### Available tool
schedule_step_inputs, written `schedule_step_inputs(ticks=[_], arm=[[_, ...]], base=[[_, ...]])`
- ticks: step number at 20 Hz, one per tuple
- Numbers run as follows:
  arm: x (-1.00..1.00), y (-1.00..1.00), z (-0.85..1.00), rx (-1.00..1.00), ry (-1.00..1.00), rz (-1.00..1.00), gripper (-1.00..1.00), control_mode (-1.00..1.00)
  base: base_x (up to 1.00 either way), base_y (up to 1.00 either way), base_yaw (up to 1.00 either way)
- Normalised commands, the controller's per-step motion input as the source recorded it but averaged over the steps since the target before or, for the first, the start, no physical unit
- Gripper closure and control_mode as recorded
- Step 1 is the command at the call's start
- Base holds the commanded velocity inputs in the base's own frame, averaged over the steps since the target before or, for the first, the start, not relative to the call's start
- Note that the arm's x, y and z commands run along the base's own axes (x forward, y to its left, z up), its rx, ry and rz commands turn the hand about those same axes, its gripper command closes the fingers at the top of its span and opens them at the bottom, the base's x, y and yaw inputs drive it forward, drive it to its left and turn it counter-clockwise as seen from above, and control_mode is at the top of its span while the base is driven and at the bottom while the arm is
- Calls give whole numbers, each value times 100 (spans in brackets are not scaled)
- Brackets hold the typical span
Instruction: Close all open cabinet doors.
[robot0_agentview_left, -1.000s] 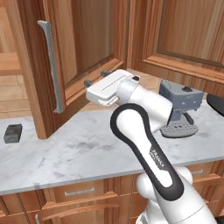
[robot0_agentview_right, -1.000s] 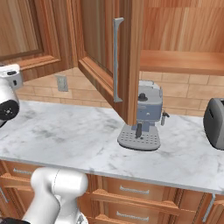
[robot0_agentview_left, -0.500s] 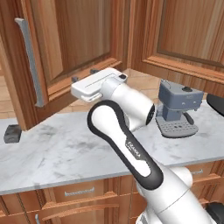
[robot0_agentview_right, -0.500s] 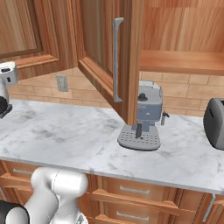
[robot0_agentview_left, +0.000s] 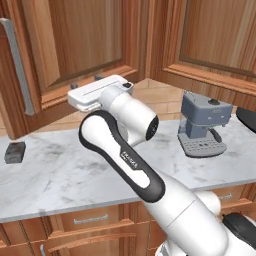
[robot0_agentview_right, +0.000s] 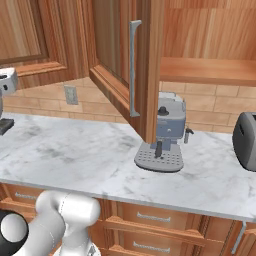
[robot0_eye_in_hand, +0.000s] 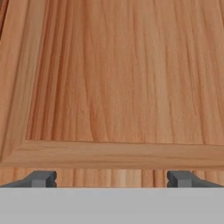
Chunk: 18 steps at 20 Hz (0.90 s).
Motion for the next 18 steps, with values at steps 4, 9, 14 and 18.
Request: schedule_step_inputs(ticks=[4,9,14,18], arm=[[35,23,1,0,0,-8,-100,-100],[31,18,8,0,0,-8,-100,-100],[24,4,15,0,0,-9,-100,-100],[19,0,23,0,0,-8,-100,-100]], base=[[0,0,0],[0,0,0],[0,0,0],[0,0,0]])
